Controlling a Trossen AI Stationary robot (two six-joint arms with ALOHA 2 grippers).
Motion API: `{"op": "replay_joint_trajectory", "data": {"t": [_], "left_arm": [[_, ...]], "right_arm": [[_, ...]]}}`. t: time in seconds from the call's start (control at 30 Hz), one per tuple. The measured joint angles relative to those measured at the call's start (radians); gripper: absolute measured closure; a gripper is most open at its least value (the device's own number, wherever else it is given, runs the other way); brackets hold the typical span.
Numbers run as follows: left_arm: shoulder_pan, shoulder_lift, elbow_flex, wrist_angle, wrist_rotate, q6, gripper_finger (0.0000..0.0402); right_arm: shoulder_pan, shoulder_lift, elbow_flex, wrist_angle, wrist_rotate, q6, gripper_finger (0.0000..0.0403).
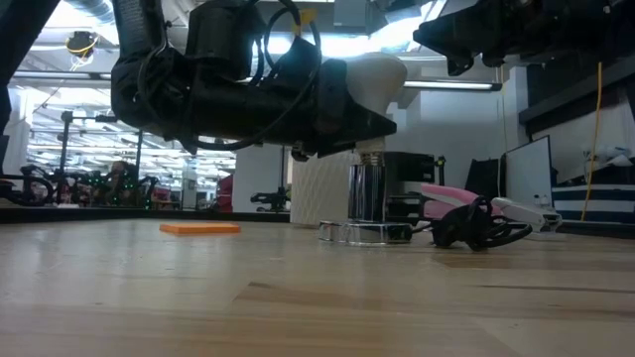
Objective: Screw lightbulb
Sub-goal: Insert the lightbulb into the lamp
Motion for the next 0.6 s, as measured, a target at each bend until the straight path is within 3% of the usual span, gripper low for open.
{"op": "replay_joint_trajectory", "data": {"t": [0.6], "left_arm": [[-0.004, 0.0, 0.0, -0.011, -0.003, 0.004, 0.025]], "right_arm": [[0.0, 0.0, 0.0, -0.006, 0.0, 0.0, 0.0327]]}}
